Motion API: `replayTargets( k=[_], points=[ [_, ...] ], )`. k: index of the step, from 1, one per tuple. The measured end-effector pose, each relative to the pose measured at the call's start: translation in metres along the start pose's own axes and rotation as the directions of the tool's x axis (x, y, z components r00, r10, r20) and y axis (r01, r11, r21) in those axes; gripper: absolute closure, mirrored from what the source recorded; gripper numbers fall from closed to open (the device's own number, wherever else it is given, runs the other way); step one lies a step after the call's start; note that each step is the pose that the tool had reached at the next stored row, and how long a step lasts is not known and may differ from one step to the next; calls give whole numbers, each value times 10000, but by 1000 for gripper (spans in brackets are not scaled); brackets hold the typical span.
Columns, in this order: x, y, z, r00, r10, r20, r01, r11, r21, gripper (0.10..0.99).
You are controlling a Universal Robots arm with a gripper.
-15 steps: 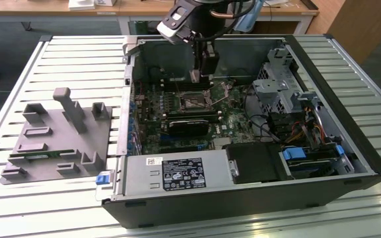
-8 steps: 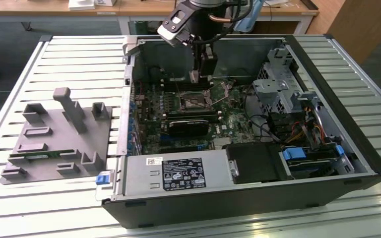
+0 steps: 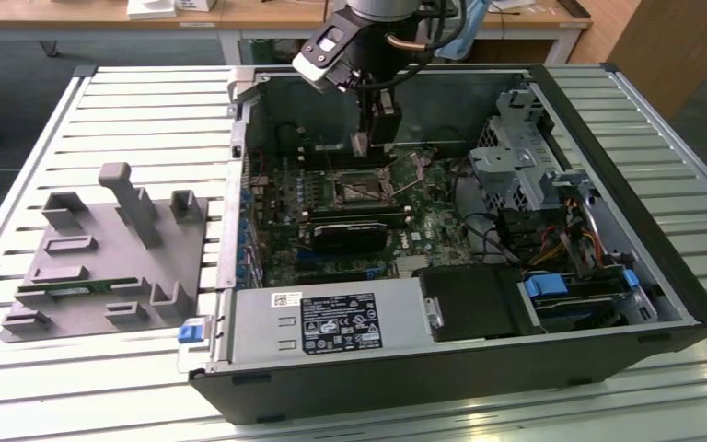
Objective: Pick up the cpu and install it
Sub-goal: 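Place the cpu into insertion slot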
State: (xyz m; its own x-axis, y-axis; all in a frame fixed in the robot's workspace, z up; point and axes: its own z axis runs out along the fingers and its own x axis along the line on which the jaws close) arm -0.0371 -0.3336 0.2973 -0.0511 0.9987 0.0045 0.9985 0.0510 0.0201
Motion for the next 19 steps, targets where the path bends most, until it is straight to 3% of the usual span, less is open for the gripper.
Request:
replayTargets(
  k=[19],
  points=[
    [58,2,253,10000,52,2,-52,10000,-1,557]
  ],
)
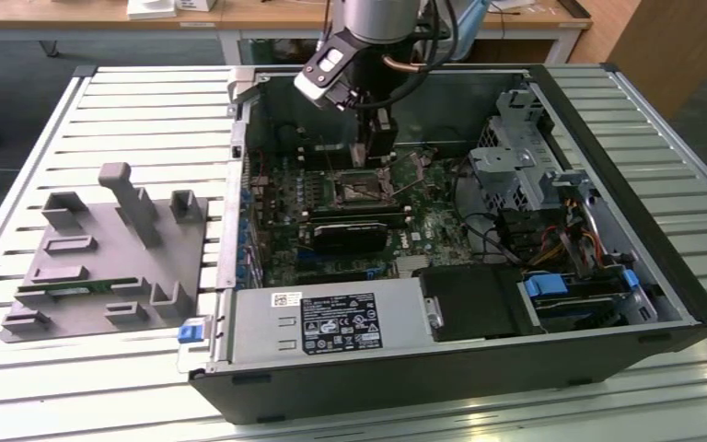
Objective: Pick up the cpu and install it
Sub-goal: 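Place the cpu into insertion slot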
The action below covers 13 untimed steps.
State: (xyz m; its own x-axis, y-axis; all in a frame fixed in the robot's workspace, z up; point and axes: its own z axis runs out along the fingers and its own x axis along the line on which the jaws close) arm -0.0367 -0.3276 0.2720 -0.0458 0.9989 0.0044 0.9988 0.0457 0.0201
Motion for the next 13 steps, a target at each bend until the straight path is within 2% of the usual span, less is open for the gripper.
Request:
replayTargets(
  k=[6,13],
  points=[
    [2,-1,46,10000,-6,1,6,10000,0,557],
    [37,-1,146,10000,-7,15,7,10000,1,557]
  ],
)
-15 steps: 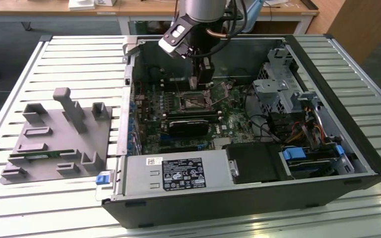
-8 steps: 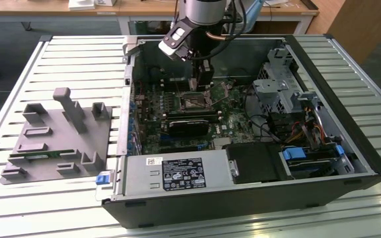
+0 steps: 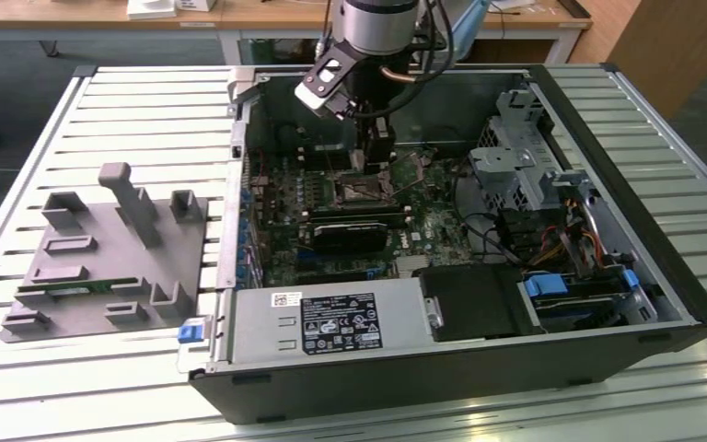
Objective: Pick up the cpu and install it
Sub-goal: 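Place the cpu into insertion slot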
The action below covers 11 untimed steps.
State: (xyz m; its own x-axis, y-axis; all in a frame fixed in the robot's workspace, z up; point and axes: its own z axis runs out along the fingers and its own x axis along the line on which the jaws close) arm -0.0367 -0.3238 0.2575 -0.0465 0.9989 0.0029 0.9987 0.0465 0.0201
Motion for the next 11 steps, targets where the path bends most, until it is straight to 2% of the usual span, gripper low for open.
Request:
replayTargets(
  k=[11],
  points=[
    [26,-2,145,10000,0,5,0,10000,1,557]
  ],
)
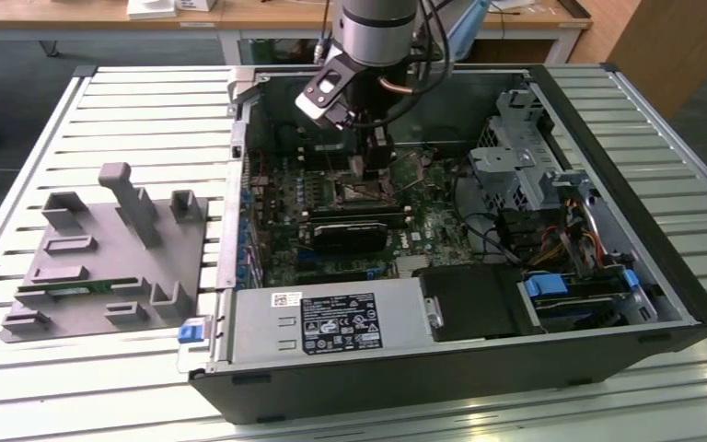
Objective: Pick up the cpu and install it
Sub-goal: 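Place the cpu into insertion slot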
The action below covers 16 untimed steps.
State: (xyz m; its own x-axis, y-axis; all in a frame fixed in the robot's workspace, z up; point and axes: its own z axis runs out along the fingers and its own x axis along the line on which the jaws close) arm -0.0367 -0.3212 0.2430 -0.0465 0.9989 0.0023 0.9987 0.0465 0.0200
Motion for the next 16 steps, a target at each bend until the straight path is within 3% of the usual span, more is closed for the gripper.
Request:
replayTargets(
  k=[16],
  points=[
    [45,-50,176,10000,49,27,-49,10000,2,557]
  ],
)
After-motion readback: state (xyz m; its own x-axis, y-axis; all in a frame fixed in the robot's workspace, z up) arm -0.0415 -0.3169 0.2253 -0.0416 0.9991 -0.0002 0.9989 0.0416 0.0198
